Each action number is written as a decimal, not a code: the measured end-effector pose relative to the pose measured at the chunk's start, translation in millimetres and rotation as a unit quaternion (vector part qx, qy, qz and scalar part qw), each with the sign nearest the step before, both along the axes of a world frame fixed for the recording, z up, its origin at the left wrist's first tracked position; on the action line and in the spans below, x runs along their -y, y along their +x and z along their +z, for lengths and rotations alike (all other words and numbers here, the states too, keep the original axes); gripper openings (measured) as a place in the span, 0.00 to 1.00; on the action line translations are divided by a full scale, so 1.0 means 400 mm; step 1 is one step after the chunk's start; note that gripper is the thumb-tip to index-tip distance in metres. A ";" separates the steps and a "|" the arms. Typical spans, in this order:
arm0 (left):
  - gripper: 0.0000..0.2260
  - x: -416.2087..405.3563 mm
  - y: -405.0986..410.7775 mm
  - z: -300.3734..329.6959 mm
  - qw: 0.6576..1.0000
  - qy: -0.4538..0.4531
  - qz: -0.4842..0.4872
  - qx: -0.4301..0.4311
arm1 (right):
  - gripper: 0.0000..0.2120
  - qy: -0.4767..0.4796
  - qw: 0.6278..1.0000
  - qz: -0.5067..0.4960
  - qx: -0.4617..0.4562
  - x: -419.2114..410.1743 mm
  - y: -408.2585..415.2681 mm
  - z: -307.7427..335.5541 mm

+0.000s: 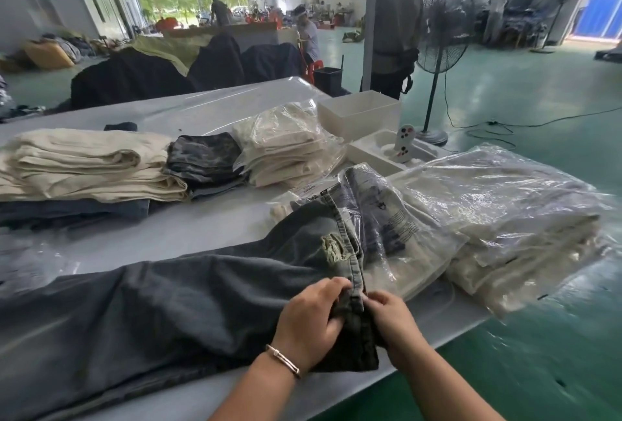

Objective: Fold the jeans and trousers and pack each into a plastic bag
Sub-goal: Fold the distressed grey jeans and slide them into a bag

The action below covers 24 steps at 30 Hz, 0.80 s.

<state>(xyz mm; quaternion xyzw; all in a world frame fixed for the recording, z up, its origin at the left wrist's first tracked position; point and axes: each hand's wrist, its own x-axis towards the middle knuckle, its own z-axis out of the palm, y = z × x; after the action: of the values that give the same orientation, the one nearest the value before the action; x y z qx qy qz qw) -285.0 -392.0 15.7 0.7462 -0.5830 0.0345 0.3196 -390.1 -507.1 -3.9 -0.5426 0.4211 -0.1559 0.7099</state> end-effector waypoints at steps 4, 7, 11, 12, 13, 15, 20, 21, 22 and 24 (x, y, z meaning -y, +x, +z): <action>0.14 -0.014 -0.014 -0.002 1.000 -0.020 0.001 -0.008 | 0.19 0.097 0.976 0.171 0.093 0.018 -0.042 0.007; 0.13 -0.028 -0.009 0.005 0.999 -0.036 -0.001 -0.034 | 0.11 0.024 0.962 0.271 -0.022 -0.004 -0.047 0.019; 0.10 -0.052 -0.011 0.007 0.994 -0.086 0.016 -0.059 | 0.05 0.087 0.994 0.063 0.034 -0.026 -0.019 0.019; 0.10 -0.055 -0.014 0.009 0.994 -0.095 0.019 -0.060 | 0.06 0.100 0.993 0.023 0.055 -0.023 -0.013 0.029; 0.11 -0.057 -0.020 0.011 0.993 -0.098 0.015 -0.060 | 0.08 0.098 0.993 0.009 0.060 -0.019 -0.007 0.039; 0.12 -0.057 -0.036 0.015 0.995 -0.087 0.000 -0.054 | 0.10 0.080 0.994 0.027 0.062 -0.021 0.010 0.064; 0.14 -0.062 -0.049 0.013 0.996 -0.081 0.005 -0.047 | 0.11 -0.005 0.996 0.092 -0.006 -0.033 0.032 0.096; 0.14 -0.063 -0.046 0.015 0.995 -0.088 0.007 -0.048 | 0.12 -0.010 0.995 0.098 -0.012 -0.029 0.029 0.100; 0.14 -0.064 -0.044 0.017 0.994 -0.095 0.010 -0.049 | 0.13 -0.012 0.994 0.106 -0.015 -0.023 0.024 0.104; 0.15 -0.063 -0.044 0.021 0.991 -0.110 0.022 -0.067 | 0.14 -0.015 0.992 0.125 -0.019 -0.014 0.017 0.108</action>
<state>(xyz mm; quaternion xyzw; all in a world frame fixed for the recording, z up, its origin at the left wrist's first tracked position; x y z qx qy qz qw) -302.5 -366.7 23.9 0.7198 -0.5366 0.0550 0.4371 -383.5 -501.5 39.2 -0.6046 0.3606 -0.0622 0.7075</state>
